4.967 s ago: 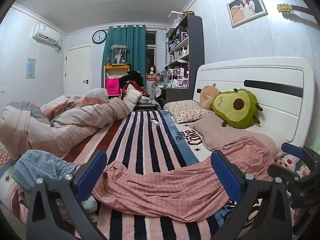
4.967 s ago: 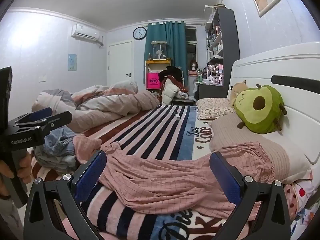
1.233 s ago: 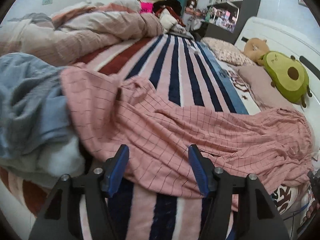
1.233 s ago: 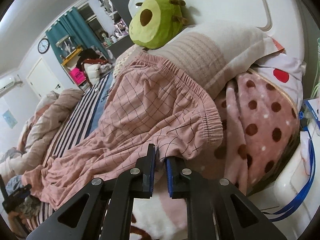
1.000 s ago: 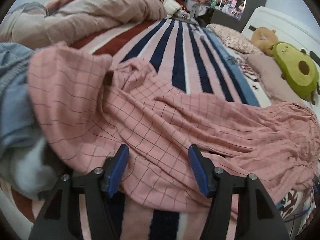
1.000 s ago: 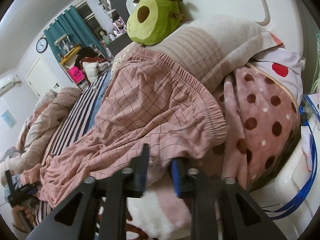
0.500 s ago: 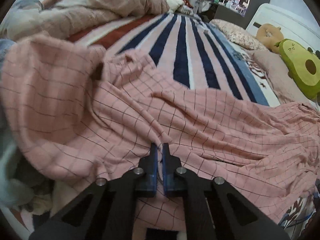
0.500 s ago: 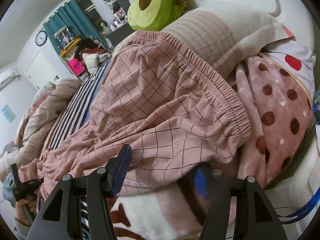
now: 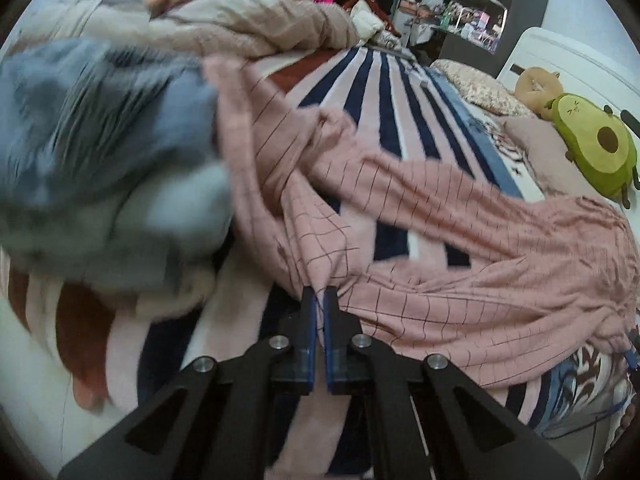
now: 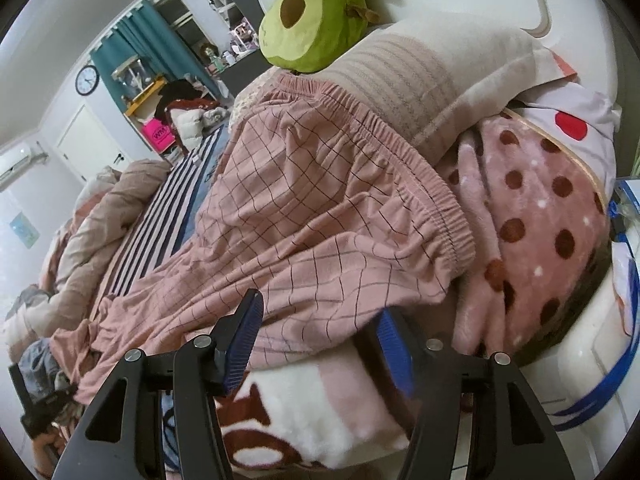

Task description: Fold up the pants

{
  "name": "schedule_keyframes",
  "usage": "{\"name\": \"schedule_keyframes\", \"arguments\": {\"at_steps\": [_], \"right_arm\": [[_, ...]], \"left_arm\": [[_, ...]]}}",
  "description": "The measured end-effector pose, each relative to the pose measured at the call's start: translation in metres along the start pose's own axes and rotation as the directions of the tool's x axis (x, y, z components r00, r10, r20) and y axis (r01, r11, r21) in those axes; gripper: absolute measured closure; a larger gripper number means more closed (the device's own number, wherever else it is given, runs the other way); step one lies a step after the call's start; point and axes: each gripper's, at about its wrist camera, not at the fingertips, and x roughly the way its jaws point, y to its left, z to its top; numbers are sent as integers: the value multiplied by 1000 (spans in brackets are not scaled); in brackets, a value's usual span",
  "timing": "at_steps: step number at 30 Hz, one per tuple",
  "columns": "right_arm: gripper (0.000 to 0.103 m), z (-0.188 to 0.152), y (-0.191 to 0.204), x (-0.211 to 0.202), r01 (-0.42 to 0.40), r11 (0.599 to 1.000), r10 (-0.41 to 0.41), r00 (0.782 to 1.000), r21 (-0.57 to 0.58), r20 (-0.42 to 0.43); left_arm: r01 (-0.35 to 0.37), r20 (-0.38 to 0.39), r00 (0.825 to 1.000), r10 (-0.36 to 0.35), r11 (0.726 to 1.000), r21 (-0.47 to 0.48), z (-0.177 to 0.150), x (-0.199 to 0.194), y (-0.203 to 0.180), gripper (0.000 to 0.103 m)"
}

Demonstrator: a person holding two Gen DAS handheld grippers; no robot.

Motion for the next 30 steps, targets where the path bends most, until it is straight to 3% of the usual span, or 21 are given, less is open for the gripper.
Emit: {"name": "schedule_keyframes", "arguments": {"at_steps": [4, 6, 7, 8, 10, 12, 17, 19, 22, 23, 26, 30], "right_arm": [[46, -4, -6, 0, 14, 1000, -13, 1000, 6, -24], [43, -4, -10, -1, 16, 1000, -16, 999, 14, -28], [42, -5, -11, -2, 18, 1000, -18, 999, 16, -28], [40, -5, -12, -3, 21, 1000, -21, 999, 18, -25], [39, -5, -14, -3, 24, 999, -23, 1000, 22, -19], [39, -4, -14, -2, 19, 1000, -18, 1000, 25, -18], [39, -5, -10, 11, 4, 1000, -3, 999, 26, -41], [39, -6, -9, 16, 2, 1000, -1, 999, 23, -53], [39, -6, -9, 20, 7, 1000, -6, 998, 18, -56], [39, -7, -10, 20, 6, 1000, -5, 999, 21, -55], [39, -3, -14, 21, 3, 1000, -2, 999, 24, -53], [39, 3, -12, 21, -3, 1000, 3, 999, 19, -40]], "left_arm": [[13, -44, 999, -14, 1000, -28, -11, 2, 6, 95], [10, -5, 1000, -10, 1000, -23, -6, -6, 5, 61], [9, 20, 1000, -9, 1000, -20, -3, -11, 3, 53], [11, 40, 999, -10, 1000, -16, 1, -14, 2, 48], [19, 67, 998, -18, 1000, -9, 16, -17, -3, 48], [-11, 80, 997, 10, 1000, 8, 29, -10, -10, 41], [-125, 49, 991, 124, 992, 32, 48, 31, -19, 41], [-223, 48, 974, 220, 972, 79, 48, 47, -20, 43], [-302, 38, 953, 300, 947, 107, 43, 60, -15, 79], [-303, 32, 953, 301, 947, 108, 42, 62, -12, 94], [-261, 45, 965, 258, 963, 73, 39, 49, 1, 99], [-172, 124, 978, 167, 985, 28, 44, 5, 12, 99]]}}
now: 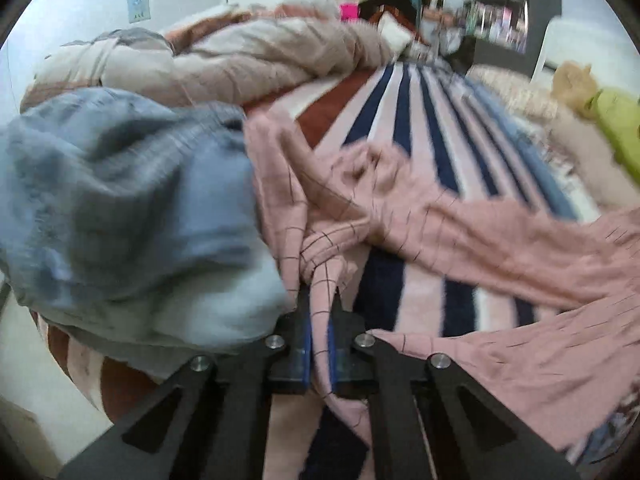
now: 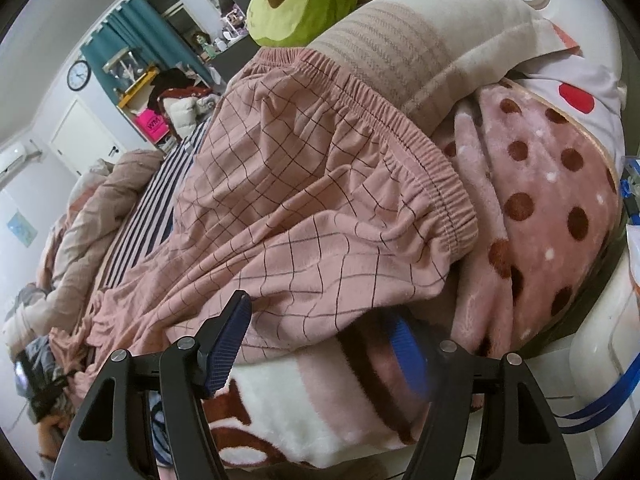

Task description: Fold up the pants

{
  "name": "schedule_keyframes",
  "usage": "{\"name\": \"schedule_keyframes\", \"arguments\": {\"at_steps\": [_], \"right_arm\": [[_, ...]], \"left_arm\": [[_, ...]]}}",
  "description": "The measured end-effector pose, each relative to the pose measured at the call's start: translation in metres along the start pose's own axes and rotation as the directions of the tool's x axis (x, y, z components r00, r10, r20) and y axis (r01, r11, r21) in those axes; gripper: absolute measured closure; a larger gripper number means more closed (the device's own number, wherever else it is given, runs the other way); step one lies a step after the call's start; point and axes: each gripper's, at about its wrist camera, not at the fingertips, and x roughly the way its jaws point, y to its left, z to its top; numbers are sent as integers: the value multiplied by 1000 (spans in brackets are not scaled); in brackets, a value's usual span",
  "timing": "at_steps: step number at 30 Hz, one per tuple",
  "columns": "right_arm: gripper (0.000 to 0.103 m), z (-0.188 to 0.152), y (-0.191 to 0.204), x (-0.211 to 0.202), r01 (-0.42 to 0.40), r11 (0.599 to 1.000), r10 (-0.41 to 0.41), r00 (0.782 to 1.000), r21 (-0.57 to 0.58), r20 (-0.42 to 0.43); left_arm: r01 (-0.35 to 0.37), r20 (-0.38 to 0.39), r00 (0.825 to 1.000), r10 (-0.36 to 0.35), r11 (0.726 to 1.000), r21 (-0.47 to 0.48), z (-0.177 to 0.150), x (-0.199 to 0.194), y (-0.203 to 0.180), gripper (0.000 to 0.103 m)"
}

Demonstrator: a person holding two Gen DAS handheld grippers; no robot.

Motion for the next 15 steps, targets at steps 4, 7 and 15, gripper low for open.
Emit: {"name": "schedule_keyframes", "arguments": {"at_steps": [4, 7, 15], "right_arm": [[39, 9, 0, 1, -15, 1000, 15, 1000, 9, 16], [55, 10, 5, 6, -42, 999, 42, 999, -1, 4], [100, 21, 22, -13, -49, 998, 52, 995, -37, 91]], "left_arm": [[45, 83, 996, -42, 998, -40, 11, -38, 14, 99], [42, 140, 990, -34, 998, -56, 20, -56, 19, 100], [72, 198, 978, -61, 996, -46, 33, -78, 23, 100]]}}
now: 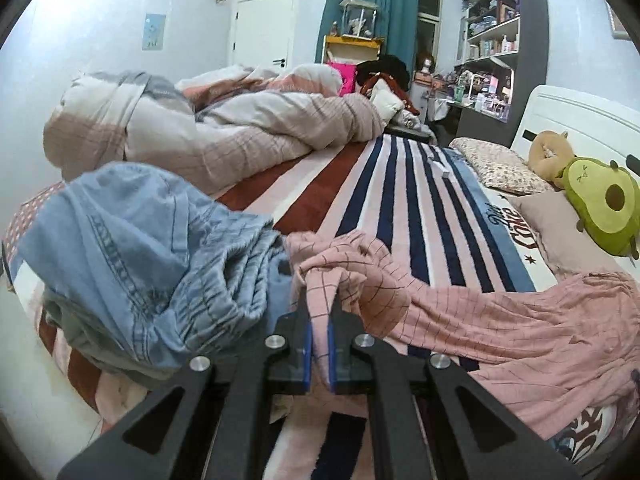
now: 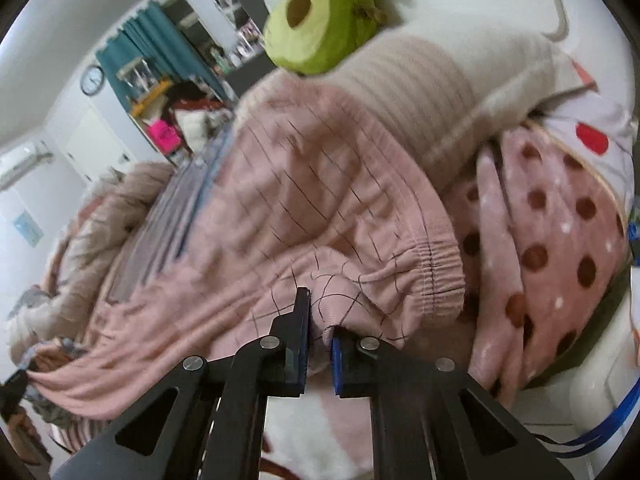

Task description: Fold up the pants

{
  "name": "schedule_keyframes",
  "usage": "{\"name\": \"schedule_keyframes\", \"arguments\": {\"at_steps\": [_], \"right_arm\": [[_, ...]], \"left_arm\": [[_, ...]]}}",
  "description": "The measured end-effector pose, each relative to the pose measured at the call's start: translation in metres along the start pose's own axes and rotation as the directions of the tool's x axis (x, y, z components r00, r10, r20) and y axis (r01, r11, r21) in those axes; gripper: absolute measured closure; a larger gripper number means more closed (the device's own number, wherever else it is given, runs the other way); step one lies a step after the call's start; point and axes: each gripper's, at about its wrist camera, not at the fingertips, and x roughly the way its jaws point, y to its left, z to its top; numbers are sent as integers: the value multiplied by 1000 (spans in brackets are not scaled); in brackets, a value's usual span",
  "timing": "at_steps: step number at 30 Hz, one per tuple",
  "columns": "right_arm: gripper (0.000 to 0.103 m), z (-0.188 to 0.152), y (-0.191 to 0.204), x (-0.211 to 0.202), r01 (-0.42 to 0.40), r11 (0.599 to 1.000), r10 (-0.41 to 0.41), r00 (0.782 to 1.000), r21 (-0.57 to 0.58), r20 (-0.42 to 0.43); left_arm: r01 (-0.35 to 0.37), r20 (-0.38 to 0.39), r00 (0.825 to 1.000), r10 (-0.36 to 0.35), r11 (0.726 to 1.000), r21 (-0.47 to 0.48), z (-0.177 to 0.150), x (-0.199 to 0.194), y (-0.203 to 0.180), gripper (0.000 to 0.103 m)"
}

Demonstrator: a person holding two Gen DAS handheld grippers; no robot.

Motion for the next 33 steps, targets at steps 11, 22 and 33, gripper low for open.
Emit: {"name": "schedule_keyframes", "arguments": {"at_steps": [11, 22, 33], "right_arm": [[101, 68, 41, -9, -91, 992, 97, 994, -83, 60], [101, 140, 94, 32, -21, 967, 41, 996, -253, 77], [100, 169, 94, 105, 110, 947, -91, 993, -303, 78]], "left_arm": [[-5, -28, 1000, 7, 997, 71, 31, 28, -12, 100], [-36, -54, 998, 45, 986, 162, 54, 95, -41, 99], [-62, -83, 994, 71, 992, 106, 67, 176, -39, 96]]}}
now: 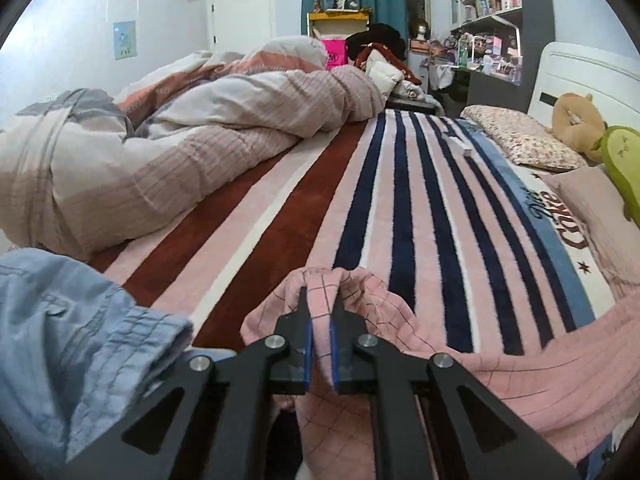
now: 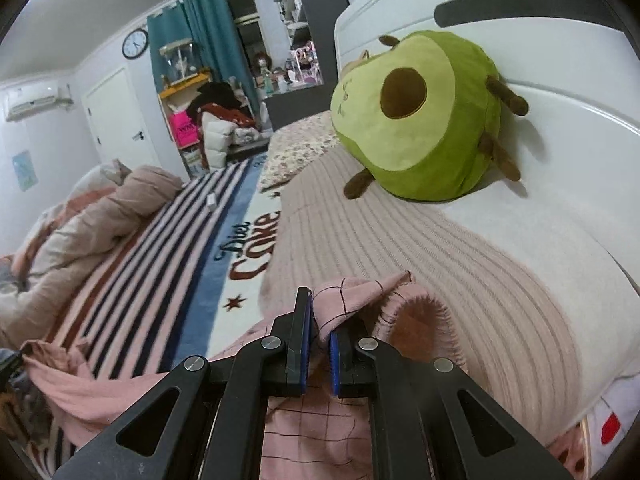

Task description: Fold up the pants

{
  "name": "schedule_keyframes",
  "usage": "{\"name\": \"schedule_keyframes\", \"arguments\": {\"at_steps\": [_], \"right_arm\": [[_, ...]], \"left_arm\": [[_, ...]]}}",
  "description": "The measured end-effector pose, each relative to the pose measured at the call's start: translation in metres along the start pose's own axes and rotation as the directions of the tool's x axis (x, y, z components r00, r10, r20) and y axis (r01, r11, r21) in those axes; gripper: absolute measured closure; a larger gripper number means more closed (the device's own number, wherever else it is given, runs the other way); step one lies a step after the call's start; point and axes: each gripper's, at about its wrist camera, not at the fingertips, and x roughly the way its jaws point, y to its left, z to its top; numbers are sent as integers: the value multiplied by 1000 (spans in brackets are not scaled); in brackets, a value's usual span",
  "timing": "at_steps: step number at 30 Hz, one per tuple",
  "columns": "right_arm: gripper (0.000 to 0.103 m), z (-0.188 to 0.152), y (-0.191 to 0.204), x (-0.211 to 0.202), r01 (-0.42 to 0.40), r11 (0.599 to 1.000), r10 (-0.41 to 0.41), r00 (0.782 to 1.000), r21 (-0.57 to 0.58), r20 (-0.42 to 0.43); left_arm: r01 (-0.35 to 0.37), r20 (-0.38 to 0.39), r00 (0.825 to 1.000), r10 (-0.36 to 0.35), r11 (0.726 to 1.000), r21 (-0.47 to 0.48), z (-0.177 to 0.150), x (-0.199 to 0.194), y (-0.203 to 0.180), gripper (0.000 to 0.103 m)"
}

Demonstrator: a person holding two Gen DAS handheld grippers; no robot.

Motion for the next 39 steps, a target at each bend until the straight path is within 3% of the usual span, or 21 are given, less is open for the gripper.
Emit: {"name": "schedule_keyframes", "arguments": {"at_steps": [1, 2, 3, 4, 5, 6, 10, 12, 14, 19, 21, 24, 25, 27, 30, 35, 39], "right_arm": [[100, 0, -1, 8, 10, 1000, -10, 1000, -5, -19], [98, -1, -1, 14, 14, 1000, -14, 999, -4, -36], [89, -2, -1, 21, 14, 1000, -14, 998, -4, -54], [81, -4, 0, 25, 11, 1000, -11, 998, -6, -66], [63, -6, 0, 27, 3, 1000, -4, 997, -7, -75], [53, -7, 1, 28, -3, 1000, 2, 997, -13, -80], [52, -8, 7, 14, 25, 998, -30, 995, -63, -92], [46, -8, 11, -2, 10, 998, -16, 997, -63, -82], [46, -10, 17, -17, -22, 997, 17, 997, -69, -71], [50, -27, 52, -41, -162, 980, 152, 984, -113, -87], [69, -40, 71, -33, -252, 960, 237, 963, -119, -131], [81, -62, 100, -6, -347, 928, 310, 922, -135, -233], [82, -68, 109, 3, -362, 922, 317, 911, -140, -264], [89, -87, 127, 28, -408, 902, 341, 874, -141, -347], [89, -106, 140, 54, -430, 893, 338, 836, -135, -433], [90, -114, 142, 83, -395, 908, 293, 838, -141, -459], [92, -96, 142, 99, -324, 930, 231, 883, -174, -408]], "left_arm": [[-10, -8, 1000, 10, 1000, -1, 0, 6, -1, 92], [-23, -14, 1000, 23, 1000, 1, 0, 11, -4, 74], [-35, -13, 999, 35, 999, 5, -1, 14, -6, 50], [-44, 0, 999, 44, 999, 8, -1, 15, -8, 40], [-44, 20, 999, 44, 999, 11, 0, 13, -9, 35], [-37, 27, 999, 37, 999, 14, 2, 11, -9, 35], [40, 48, 998, -41, 999, 21, 8, -10, -9, 35], [77, 45, 996, -79, 996, 51, 7, -23, -15, 34], [113, 30, 993, -115, 990, 80, 3, -32, -23, 34], [276, -56, 961, -271, 952, 133, -21, -47, -54, 34], [327, -102, 944, -314, 932, 159, -33, -44, -69, 34], [383, -179, 917, -355, 911, 155, -54, -33, -87, 35], [394, -195, 911, -364, 906, 152, -57, -29, -89, 36], [412, -236, 898, -372, 898, 151, -67, -22, -95, 49], [430, -283, 883, -375, 889, 161, -78, -14, -99, 54], [404, -284, 894, -347, 898, 175, -78, 4, -107, 54], [358, -232, 921, -314, 916, 182, -62, 22, -111, 54]]}}
